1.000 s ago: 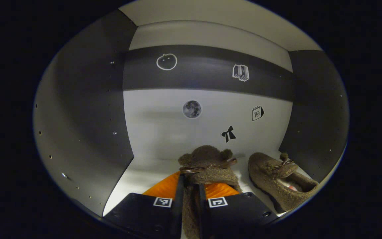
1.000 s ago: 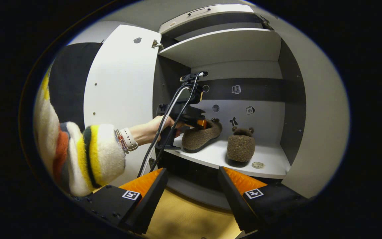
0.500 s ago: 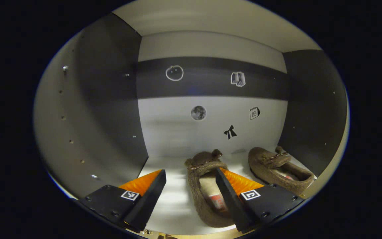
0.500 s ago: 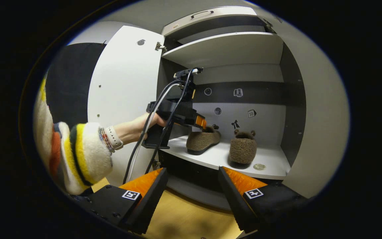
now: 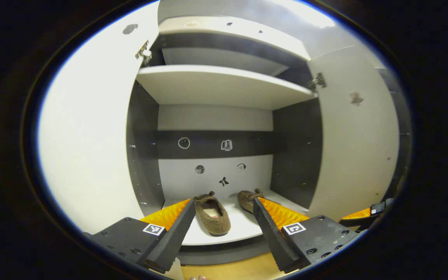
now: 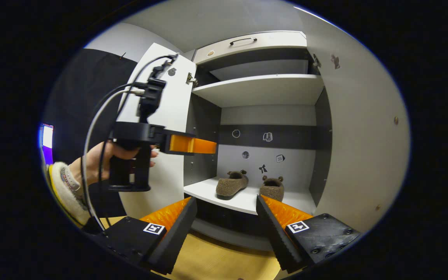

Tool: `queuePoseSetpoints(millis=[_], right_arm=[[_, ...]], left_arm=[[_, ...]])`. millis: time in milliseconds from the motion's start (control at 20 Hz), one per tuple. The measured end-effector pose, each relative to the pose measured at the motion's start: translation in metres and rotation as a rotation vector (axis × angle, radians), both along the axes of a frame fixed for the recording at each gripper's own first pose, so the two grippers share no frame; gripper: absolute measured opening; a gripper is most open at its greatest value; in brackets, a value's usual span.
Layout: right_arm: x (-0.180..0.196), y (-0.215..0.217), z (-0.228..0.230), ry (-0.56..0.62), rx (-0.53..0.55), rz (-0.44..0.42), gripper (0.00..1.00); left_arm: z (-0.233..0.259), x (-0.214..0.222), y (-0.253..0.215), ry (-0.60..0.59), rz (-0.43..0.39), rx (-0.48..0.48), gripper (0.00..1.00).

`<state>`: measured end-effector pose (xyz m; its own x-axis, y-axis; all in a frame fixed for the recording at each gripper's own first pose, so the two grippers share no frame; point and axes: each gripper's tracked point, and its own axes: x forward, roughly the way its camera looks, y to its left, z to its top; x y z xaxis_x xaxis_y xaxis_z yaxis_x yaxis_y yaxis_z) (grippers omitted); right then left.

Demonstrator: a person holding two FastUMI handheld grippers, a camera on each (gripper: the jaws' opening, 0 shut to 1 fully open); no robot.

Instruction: Grab one shoe with the right hand and put it into the shoe cabinet, grab the other shoe with the left hand and put it into the shoe cabinet; then close the right door with the right hand and the left door with the left hand.

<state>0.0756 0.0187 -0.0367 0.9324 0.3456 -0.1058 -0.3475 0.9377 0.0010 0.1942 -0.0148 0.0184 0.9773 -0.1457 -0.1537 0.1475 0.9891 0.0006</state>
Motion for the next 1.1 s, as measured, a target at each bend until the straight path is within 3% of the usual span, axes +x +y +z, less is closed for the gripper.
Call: queuePoseSetpoints(millis=[200,400,600,800,850,950,1100], right_arm=[[-0.043,-0.025,0.04,-0.044,0.014,-0.14,0.98],[-0.084,-0.106,0.064,-0.065,-0.018,-0.402,0.98],[-0.105,-0.196,0.07,-0.093,-0.105,-0.627,0.97],[-0.084,-0.234,0.074,-0.103,-0.104,-0.651,0.98],[-0.075,-0.242,0.073,-0.095,-0.099,-0.645,0.94],[-0.06,-0.258,0.066,-0.075,-0.105,-0.642,0.98],[-0.047,-0.247,0.062,-0.054,-0.066,-0.558,0.98]], left_arm=[[0.016,-0.087,-0.006,-0.013,-0.081,-0.052,0.94],[0.009,-0.154,0.0,0.026,-0.167,-0.092,0.95],[0.006,-0.189,0.019,0.033,-0.155,-0.107,0.95],[0.014,-0.204,0.037,0.027,-0.116,-0.133,0.95],[0.015,-0.205,0.043,0.025,-0.092,-0.124,0.95],[0.02,-0.207,0.058,0.014,-0.036,-0.098,0.95],[0.031,-0.212,0.075,-0.013,0.03,-0.088,0.95]])
